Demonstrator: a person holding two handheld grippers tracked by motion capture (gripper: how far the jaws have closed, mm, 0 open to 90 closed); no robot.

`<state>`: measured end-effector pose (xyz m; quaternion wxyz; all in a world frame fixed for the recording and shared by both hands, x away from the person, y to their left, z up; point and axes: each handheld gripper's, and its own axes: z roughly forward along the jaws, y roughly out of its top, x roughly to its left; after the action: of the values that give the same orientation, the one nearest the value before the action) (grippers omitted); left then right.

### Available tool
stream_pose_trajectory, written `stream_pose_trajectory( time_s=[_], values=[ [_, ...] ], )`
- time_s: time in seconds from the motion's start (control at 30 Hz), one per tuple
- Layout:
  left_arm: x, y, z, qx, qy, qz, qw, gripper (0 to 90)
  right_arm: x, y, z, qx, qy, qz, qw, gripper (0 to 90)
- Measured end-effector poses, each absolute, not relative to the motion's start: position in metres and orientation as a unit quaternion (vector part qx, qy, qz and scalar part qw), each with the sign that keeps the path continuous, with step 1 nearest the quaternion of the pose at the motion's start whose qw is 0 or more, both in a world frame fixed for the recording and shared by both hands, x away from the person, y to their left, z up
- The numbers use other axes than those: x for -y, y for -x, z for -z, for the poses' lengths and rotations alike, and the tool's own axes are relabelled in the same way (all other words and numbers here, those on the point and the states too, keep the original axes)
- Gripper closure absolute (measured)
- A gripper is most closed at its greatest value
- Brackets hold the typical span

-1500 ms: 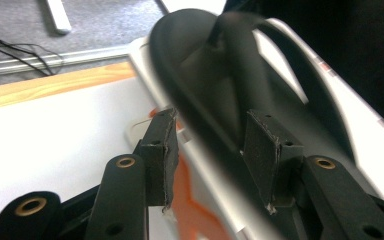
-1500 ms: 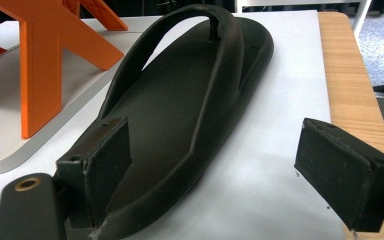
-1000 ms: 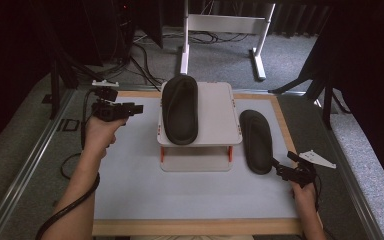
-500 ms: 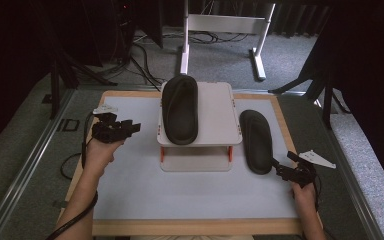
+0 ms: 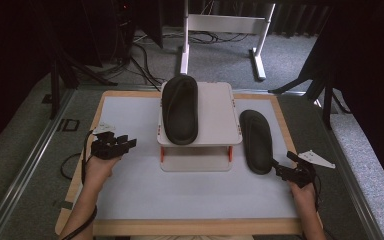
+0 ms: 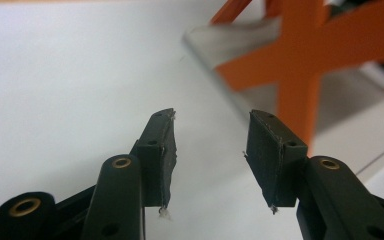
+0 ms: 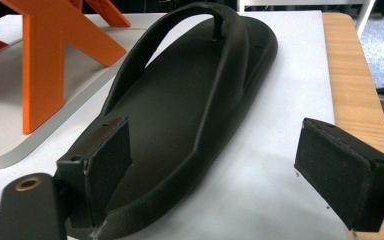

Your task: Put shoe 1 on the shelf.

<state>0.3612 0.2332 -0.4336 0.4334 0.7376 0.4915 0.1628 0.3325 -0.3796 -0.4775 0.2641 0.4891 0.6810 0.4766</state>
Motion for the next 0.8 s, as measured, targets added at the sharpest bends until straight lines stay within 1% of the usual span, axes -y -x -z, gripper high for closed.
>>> stream_pose_trajectory(
  time_s=[0.17, 0.27, 0.3, 0.37, 0.4, 0.43, 0.47, 0.5, 0.53, 0.57, 0.6, 0.67, 0.73, 0.8],
  values=[
    [-0.244, -0.353, 0.445, -0.496, -0.723, -0.177, 0.447, 51.8, 0.379, -0.332, 0.477, -0.679, -0.492, -0.475, 0.268, 14.0],
    [-0.249, -0.348, 0.451, -0.506, -0.714, -0.195, 0.443, 49.1, 0.379, -0.332, 0.478, -0.679, -0.492, -0.475, 0.268, 14.0],
    [-0.252, -0.346, 0.454, -0.506, -0.710, -0.200, 0.448, 46.8, 0.379, -0.332, 0.478, -0.679, -0.492, -0.474, 0.269, 14.0],
    [-0.254, -0.343, 0.456, -0.509, -0.703, -0.205, 0.453, 45.4, 0.379, -0.332, 0.478, -0.680, -0.491, -0.472, 0.269, 14.0],
    [-0.258, -0.339, 0.460, -0.513, -0.688, -0.220, 0.463, 45.4, 0.378, -0.332, 0.477, -0.681, -0.491, -0.472, 0.270, 14.0],
    [-0.260, -0.338, 0.461, -0.514, -0.683, -0.223, 0.469, 42.2, 0.378, -0.332, 0.477, -0.681, -0.491, -0.470, 0.272, 14.0],
    [-0.262, -0.336, 0.462, -0.517, -0.676, -0.228, 0.473, 41.8, 0.378, -0.332, 0.477, -0.681, -0.491, -0.470, 0.272, 14.0],
    [-0.263, -0.334, 0.464, -0.522, -0.669, -0.235, 0.474, 39.3, 0.378, -0.332, 0.477, -0.681, -0.491, -0.470, 0.272, 14.0],
    [-0.265, -0.333, 0.465, -0.527, -0.665, -0.239, 0.473, 34.9, 0.378, -0.332, 0.477, -0.681, -0.491, -0.470, 0.272, 14.0],
    [-0.267, -0.332, 0.466, -0.534, -0.660, -0.240, 0.470, 32.6, 0.378, -0.332, 0.477, -0.682, -0.490, -0.469, 0.272, 14.0],
    [-0.268, -0.330, 0.468, -0.534, -0.658, -0.250, 0.468, 27.2, 0.377, -0.332, 0.477, -0.683, -0.490, -0.468, 0.273, 14.0],
    [-0.269, -0.327, 0.470, -0.536, -0.655, -0.269, 0.459, 22.1, 0.376, -0.332, 0.477, -0.685, -0.488, -0.465, 0.276, 14.0],
    [-0.271, -0.324, 0.472, -0.536, -0.646, -0.284, 0.463, 14.5, 0.375, -0.332, 0.477, -0.689, -0.486, -0.461, 0.279, 14.0],
    [-0.273, -0.321, 0.474, -0.533, -0.637, -0.297, 0.472, 14.0, 0.374, -0.332, 0.477, -0.690, -0.484, -0.460, 0.280, 14.0]
  ],
)
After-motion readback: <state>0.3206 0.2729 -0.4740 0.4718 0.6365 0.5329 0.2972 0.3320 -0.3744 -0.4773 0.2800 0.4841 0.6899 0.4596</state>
